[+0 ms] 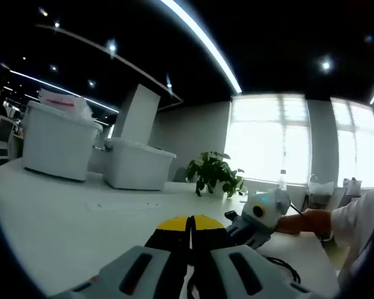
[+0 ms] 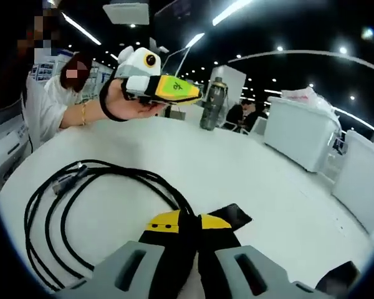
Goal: Coil the Type-C to USB data cable on the desktop and secure it with Velcro straps.
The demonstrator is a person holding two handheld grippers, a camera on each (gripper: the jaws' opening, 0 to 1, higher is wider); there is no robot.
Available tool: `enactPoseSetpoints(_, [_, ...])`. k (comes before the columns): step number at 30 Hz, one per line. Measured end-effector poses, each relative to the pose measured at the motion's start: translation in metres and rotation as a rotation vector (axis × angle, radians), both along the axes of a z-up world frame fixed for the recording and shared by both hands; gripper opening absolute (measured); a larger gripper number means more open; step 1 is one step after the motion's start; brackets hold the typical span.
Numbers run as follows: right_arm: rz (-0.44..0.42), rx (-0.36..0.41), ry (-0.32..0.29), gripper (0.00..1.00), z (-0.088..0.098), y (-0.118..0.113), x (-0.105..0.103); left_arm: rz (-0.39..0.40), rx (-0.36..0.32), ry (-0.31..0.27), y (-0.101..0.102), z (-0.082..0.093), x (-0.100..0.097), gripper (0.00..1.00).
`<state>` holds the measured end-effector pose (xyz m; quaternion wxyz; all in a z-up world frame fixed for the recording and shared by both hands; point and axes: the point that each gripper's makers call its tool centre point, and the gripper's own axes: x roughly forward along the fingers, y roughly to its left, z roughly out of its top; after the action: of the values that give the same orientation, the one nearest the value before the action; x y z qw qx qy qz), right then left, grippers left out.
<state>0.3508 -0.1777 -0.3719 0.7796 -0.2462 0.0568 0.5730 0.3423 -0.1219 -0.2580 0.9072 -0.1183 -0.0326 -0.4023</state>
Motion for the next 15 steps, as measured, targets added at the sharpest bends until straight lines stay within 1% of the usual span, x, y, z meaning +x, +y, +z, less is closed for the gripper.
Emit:
enactPoseSetpoints(2, [-0.029,-0.023,-0.007,0.04,0.003,0.007,0.003,0.017,0.007,-0.027,0.005,0.007,0.0,0.03])
enactPoseSetpoints(3, [-0.046,-0.026,-0.04,0.03,0.008,0.011,0.008,0.03,0.017,-0.039,0.008,0.008,0.0,0.03])
enactPoseSetpoints(4, [-0.064,-0.022,-0.089,0.03,0.014,0.016,0.014,0.04,0.018,-0.045,0.011,0.011,0.0,0.03])
enactPoseSetpoints(5, [-0.079,-0.015,-0.134,0.03,0.021,0.023,0.021,0.049,-0.006,-0.04,0.016,0.013,0.001,0.03])
enactPoseSetpoints(6, [-0.087,-0.001,-0.144,0.03,0.026,0.029,0.024,0.048,-0.034,-0.023,0.018,0.014,0.002,0.03])
enactPoseSetpoints(8, [-0.087,0.047,-0.152,0.03,0.041,0.052,0.034,0.034,-0.092,0.022,0.024,0.013,0.004,0.03])
enactPoseSetpoints(9, [-0.09,0.055,-0.155,0.03,0.045,0.058,0.038,0.038,-0.084,0.02,0.027,0.011,0.006,0.03])
enactPoseSetpoints(10, [-0.096,0.065,-0.165,0.03,0.051,0.07,0.047,0.053,-0.08,0.022,0.03,0.009,0.008,0.03])
enactPoseSetpoints(11, [-0.108,0.072,-0.172,0.03,0.055,0.078,0.056,0.083,-0.061,0.017,0.036,0.007,0.012,0.03])
enactPoseSetpoints(13, [-0.16,0.12,-0.158,0.03,0.063,0.091,0.075,0.166,0.031,-0.031,0.051,0.005,0.025,0.02])
enactPoseSetpoints(14, [-0.184,0.141,-0.152,0.04,0.065,0.096,0.084,0.177,0.044,-0.038,0.053,0.005,0.026,0.02])
enactPoseSetpoints(15, [-0.224,0.169,-0.135,0.05,0.067,0.099,0.094,0.218,0.077,-0.05,0.061,0.002,0.031,0.02])
